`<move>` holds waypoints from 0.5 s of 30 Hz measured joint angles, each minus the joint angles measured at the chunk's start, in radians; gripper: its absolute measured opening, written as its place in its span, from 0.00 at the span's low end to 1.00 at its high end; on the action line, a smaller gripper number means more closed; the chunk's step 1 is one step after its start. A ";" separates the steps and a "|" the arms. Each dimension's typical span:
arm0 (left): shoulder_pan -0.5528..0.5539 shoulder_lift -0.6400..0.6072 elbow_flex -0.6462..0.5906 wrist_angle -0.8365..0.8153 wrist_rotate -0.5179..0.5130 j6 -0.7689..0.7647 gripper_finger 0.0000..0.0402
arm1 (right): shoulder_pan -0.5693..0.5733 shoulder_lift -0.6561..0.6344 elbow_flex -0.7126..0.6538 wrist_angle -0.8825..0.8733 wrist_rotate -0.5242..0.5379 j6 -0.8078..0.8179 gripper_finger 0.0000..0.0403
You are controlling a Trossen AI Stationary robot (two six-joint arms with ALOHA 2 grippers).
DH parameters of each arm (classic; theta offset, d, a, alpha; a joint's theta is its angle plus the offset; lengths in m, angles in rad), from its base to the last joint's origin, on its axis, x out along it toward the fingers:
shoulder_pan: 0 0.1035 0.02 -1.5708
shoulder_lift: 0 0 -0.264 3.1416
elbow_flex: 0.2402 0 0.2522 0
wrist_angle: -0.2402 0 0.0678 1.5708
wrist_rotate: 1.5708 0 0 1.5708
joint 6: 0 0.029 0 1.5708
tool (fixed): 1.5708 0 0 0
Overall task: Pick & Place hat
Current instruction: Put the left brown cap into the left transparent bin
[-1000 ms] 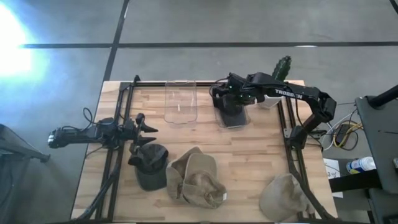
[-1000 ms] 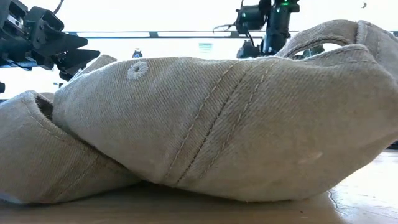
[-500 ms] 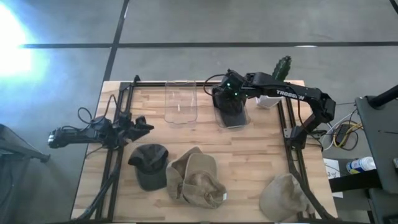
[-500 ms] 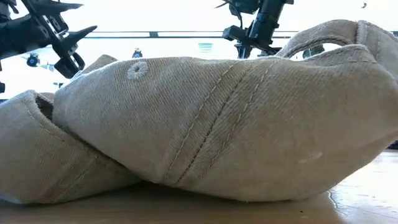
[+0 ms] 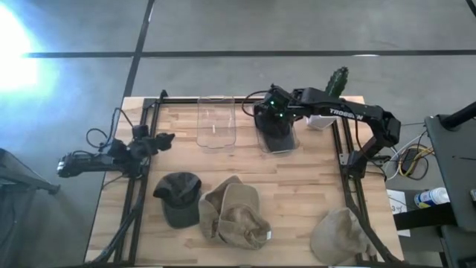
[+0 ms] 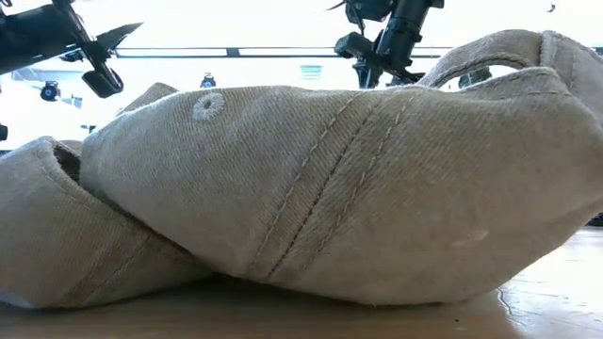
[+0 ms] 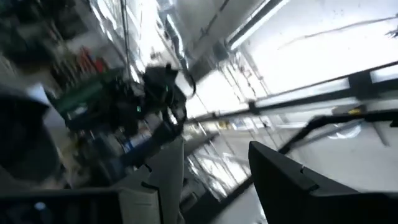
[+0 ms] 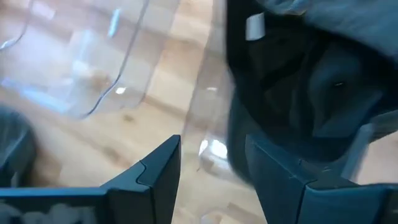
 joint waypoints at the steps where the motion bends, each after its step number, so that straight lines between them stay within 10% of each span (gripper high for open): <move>1: 0.000 0.005 0.001 -0.018 0.030 -0.029 0.43 | 0.008 0.000 0.000 0.003 -0.018 -0.011 0.44; 9: -0.026 0.117 0.155 -0.626 0.171 -0.129 0.38 | 0.078 0.000 -0.001 0.024 -0.054 -0.042 0.44; 15: -0.059 0.267 0.278 -0.741 0.225 0.079 0.37 | 0.181 0.000 -0.005 0.127 -0.080 -0.262 0.44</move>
